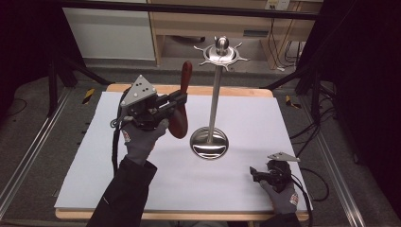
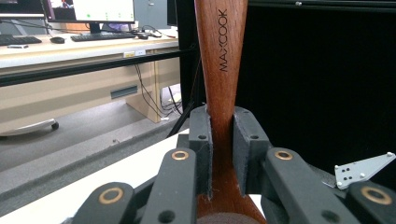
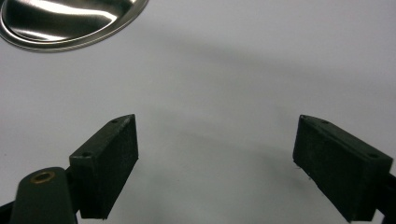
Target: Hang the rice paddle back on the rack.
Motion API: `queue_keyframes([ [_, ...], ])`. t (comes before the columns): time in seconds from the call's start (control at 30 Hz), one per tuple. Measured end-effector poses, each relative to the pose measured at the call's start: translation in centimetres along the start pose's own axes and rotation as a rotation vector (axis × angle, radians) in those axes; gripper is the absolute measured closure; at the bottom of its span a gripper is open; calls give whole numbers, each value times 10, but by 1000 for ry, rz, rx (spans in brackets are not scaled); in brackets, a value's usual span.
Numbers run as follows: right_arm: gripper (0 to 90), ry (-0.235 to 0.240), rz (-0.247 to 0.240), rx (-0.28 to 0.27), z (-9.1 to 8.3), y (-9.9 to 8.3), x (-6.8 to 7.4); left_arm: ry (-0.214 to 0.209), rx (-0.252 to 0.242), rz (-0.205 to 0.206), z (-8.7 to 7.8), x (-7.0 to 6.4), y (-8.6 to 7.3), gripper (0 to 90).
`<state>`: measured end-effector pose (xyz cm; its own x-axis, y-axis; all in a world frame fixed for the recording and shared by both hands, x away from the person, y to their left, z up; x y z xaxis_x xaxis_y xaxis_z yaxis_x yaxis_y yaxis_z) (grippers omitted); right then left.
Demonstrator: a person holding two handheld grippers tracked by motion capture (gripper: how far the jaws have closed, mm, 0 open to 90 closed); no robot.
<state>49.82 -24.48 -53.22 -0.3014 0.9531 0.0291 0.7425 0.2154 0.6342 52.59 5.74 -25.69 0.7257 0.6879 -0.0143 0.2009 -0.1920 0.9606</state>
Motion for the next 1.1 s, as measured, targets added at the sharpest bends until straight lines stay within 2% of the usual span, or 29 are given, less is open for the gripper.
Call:
queue_keyframes([
  [0.7, 143, 4, 8, 0, 0, 0, 1, 14, 12, 11, 13, -1, 10, 785],
  [1.1, 143, 4, 1, -2, 0, 1, 0, 16, 39, 18, 25, -1, 8, 785],
])
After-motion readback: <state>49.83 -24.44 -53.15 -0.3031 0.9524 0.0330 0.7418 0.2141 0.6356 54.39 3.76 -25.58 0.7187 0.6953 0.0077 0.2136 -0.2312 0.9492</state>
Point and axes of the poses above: each handheld gripper's, and its own axes: z roughly forward along the jaws, y roughly out of its top, x roughly to its left, the point moved 9 cm from there along z, roughly forward along the jaws, and after that the axes turned 7 degrees about x, right-handed, at the moved point
